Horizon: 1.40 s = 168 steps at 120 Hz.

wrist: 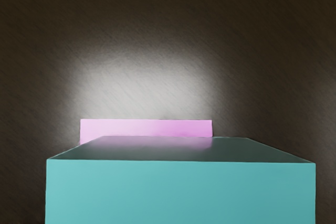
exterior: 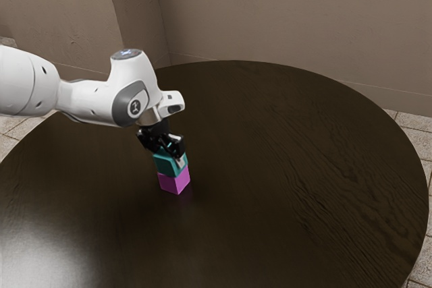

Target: Pick up the blue block with one arm, and put the blue block on the pink block with one arm

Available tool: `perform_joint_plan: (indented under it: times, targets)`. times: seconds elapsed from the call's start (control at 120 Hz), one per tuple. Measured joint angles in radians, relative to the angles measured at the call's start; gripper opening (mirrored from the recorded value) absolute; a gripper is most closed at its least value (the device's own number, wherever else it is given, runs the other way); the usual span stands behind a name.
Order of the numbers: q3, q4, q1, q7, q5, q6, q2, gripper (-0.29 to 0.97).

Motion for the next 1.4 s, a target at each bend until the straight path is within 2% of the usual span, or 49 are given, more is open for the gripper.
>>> perform_joint_plan:
  times: [0.6, 1.4]
  targets:
    - [0.002, -0.004, 0.005, -0.002, 0.039, -0.002, -0.001, 0.3]
    - [0.003, 0.025, 0.004, -0.001, 0.03, 0.002, 0.021, 0.3]
